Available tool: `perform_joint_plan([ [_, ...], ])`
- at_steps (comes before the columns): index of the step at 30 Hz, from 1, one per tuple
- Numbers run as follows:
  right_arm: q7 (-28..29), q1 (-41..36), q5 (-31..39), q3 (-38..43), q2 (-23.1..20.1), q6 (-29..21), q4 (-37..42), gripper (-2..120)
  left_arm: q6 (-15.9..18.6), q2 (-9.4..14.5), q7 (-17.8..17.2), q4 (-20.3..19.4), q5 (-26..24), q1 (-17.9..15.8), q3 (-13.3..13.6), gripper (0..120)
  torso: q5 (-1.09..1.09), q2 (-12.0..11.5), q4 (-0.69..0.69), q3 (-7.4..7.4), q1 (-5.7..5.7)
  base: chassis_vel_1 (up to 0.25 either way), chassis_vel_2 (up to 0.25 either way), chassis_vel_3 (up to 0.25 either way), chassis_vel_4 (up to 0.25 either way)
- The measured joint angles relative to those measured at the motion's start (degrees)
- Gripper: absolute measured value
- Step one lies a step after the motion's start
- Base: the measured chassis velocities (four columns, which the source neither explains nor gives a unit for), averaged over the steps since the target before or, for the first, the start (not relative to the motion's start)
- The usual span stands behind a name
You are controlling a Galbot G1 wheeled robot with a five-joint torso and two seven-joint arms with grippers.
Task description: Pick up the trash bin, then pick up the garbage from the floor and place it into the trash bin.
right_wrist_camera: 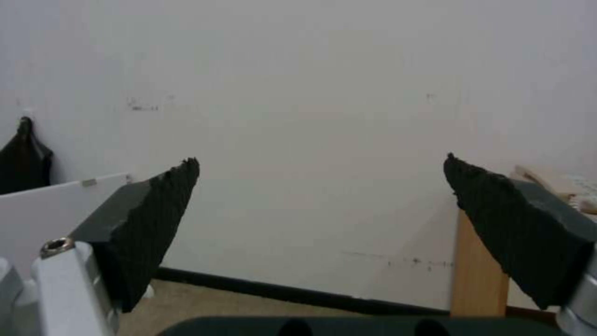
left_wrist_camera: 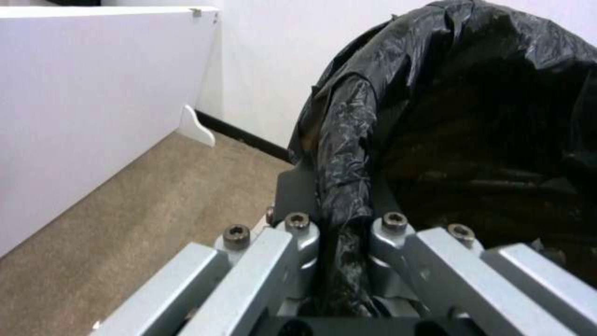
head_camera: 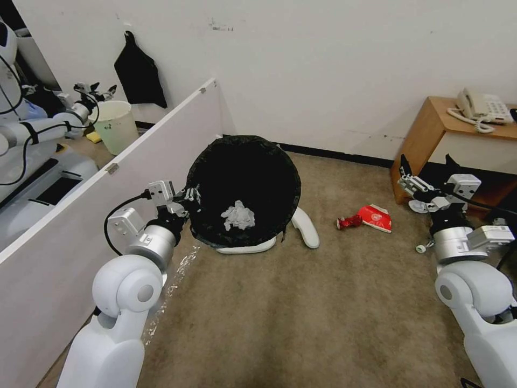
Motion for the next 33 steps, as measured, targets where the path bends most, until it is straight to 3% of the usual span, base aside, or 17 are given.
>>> perform_joint_plan([
  [17,-0.7,1.3,0.0,-0.5,0.2,0.5,-1.8,100,-0.1,-0.4,0.0,1.5,0.0,-0.8,0.3,4,0.0,0.0,0.0,-0.01,-0.01,-0.011,0.019,0.013,-0.014],
  [33,-1.2,1.4,0.0,-1.0,0.2,0.6,-1.9,100,-0.1,-0.3,0.0,1.2,-0.1,-0.6,0.2,4,0.0,0.0,0.01,0.0,-0.01,-0.127,0.127,0.126,-0.131],
])
